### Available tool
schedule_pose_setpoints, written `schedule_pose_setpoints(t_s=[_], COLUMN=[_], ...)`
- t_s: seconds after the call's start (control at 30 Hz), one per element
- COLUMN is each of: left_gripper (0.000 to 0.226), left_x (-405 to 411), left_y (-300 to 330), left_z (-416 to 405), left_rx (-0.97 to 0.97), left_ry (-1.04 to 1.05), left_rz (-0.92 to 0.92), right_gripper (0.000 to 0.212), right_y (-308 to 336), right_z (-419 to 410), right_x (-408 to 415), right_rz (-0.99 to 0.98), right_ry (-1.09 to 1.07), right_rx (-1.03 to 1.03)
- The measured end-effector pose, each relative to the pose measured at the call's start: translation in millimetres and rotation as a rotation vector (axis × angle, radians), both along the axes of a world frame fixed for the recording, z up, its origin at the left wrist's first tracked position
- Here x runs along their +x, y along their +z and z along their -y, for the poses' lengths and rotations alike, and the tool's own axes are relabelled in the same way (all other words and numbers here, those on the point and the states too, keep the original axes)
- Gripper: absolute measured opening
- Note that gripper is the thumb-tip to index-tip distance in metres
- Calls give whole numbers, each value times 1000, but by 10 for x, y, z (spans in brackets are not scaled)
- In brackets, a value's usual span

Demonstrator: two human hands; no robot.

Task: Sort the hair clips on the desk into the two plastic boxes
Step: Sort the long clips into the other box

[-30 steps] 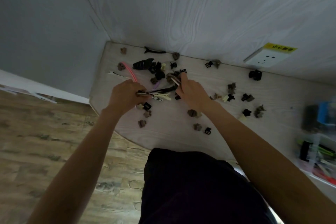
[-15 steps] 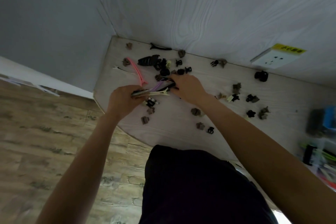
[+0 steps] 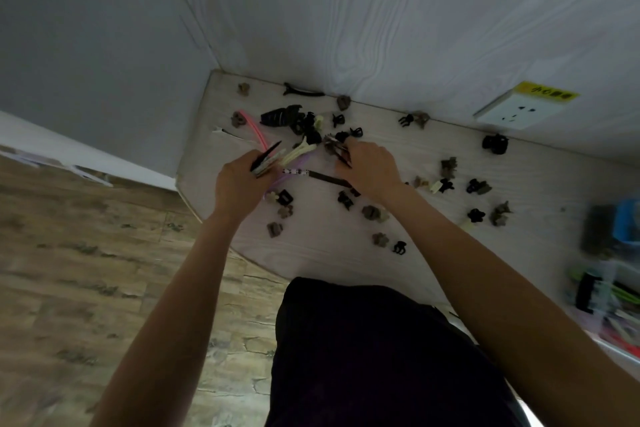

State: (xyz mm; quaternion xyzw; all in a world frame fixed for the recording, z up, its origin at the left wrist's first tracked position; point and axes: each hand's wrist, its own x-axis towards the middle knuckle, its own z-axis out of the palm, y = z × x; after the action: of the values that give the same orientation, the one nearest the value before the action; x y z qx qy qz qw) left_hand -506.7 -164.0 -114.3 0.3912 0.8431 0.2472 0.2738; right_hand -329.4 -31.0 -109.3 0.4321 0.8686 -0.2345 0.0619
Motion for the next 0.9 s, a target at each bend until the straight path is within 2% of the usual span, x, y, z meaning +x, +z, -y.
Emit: schedule_pose_setpoints(t_s=[0.2, 0.27, 0.37, 0.47, 0.53, 0.67, 0.9], left_gripper=[24, 22, 23, 25, 25, 22, 28], left_x=[112, 186, 262, 305, 301, 436, 1675], left_y=[16, 40, 51, 62, 112, 227, 299], left_z=[-3, -27, -52, -58, -78, -193, -635], left_rx=[16, 23, 18, -15, -16, 10, 56], left_ry=[46, 46, 39, 18, 2, -155, -644], left_rz=[99, 100, 68, 18, -37, -93, 139], right_gripper=[13, 20, 31, 24, 22, 22, 27], right_y=[88, 97, 70, 71, 126, 306, 526], right_z=[196, 258, 288, 272, 219, 169, 684], right_x=[-112, -126, -127, -10, 197, 997, 2843], right_rz=[-277, -302, -244, -122, -114, -237, -262], right_ry=[-25, -40, -48, 27, 20, -197, -747], right_rx=[-297, -320, -364, -358, -303, -219, -79])
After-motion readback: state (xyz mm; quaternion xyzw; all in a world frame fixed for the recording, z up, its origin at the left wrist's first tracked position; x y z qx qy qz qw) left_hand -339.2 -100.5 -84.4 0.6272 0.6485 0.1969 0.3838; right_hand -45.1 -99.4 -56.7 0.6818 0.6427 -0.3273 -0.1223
